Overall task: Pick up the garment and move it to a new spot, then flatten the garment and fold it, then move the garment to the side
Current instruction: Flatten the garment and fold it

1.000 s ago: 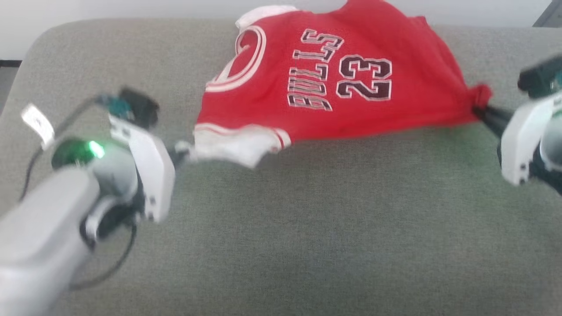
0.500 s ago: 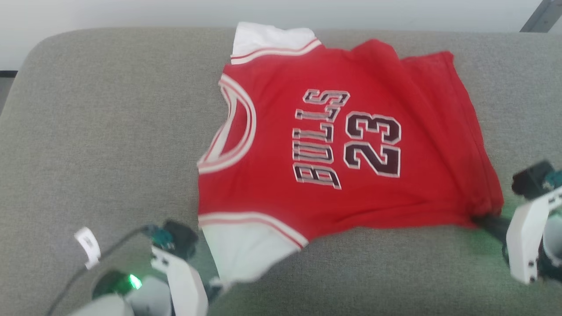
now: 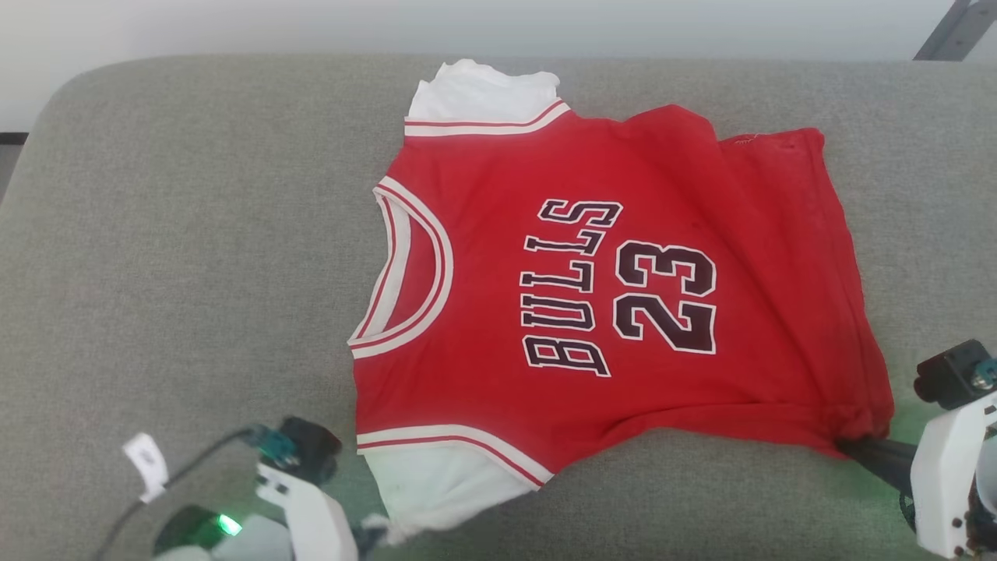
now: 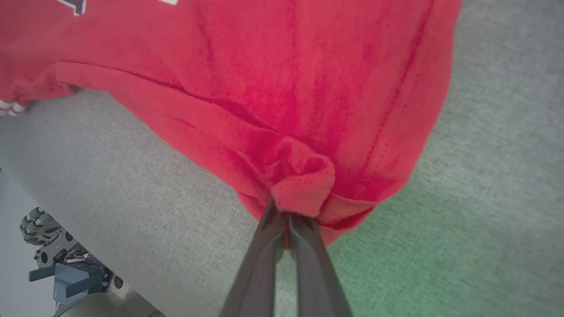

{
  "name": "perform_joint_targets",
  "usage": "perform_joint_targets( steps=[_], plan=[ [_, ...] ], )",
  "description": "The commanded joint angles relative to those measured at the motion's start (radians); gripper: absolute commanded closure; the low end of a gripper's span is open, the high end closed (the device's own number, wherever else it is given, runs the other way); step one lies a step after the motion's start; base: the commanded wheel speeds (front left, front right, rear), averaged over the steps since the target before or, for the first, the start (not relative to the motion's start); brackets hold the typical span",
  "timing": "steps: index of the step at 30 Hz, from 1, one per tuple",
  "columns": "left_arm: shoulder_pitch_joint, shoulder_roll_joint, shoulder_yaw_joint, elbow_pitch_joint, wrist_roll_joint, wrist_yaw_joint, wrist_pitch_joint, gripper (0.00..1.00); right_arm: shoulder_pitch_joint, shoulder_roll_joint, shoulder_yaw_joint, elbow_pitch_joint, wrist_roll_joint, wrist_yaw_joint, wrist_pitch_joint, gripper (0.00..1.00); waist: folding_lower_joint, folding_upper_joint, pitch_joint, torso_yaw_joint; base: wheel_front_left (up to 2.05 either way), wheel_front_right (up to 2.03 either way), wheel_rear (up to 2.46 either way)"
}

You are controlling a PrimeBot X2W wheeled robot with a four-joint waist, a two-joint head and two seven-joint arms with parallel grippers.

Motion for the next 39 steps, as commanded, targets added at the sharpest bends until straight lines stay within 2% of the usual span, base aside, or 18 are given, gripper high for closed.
perform_joint_targets(
  steps=[1,8,12,14,18,26,31,39],
  plan=[
    [-0.015,0.013,0.012,-0.008,0.012,0.009,-0.006,1.0,0.014,0.002,-0.009,-0.002,-0.002,-0.001,0.001,1.0,0.0,-0.0001,-0.003,-0.001,0.0,0.0,0.0],
    [-0.107,0.122,0.089,-0.077,0.055,0.034,0.008,1.0,-0.011,0.012,-0.111,-0.031,-0.035,-0.001,0.005,1.0,0.0,-0.0001,-0.006,-0.012,0.0,0.0,0.0],
    [-0.198,0.135,0.123,-0.068,0.091,0.012,0.011,1.0,-0.061,0.039,-0.164,-0.026,-0.065,-0.001,0.028,1.0,0.0,-0.0001,0.008,-0.018,0.0,0.0,0.0],
    [-0.257,0.132,0.128,-0.043,0.119,-0.016,0.018,1.0,-0.099,0.059,-0.184,-0.02,-0.088,-0.001,0.043,1.0,0.0,-0.0001,0.019,-0.02,0.0,0.0,0.0],
    [-0.386,0.083,0.13,0.048,0.171,-0.076,0.021,1.0,-0.181,0.1,-0.211,0.017,-0.137,-0.001,0.07,1.0,0.0,-0.0001,0.046,-0.02,0.0,0.0,0.0],
    [-0.613,-0.069,0.099,0.327,0.242,-0.205,0.005,1.0,-0.345,0.189,-0.206,0.126,-0.216,-0.001,0.096,1.0,0.0,-0.0001,0.123,-0.025,0.0,0.0,0.0],
    [-0.69,-0.162,0.079,0.525,0.234,-0.281,-0.007,1.0,-0.438,0.246,-0.174,0.231,-0.249,-0.001,0.1,1.0,0.0,-0.0001,0.171,-0.036,0.0,0.0,0.0],
    [-0.746,-0.289,0.046,0.808,0.181,-0.36,0.042,1.0,-0.519,0.313,-0.08,0.372,-0.241,-0.001,0.161,1.0,0.0,-0.0001,0.207,-0.041,0.0,0.0,0.0]
  ],
)
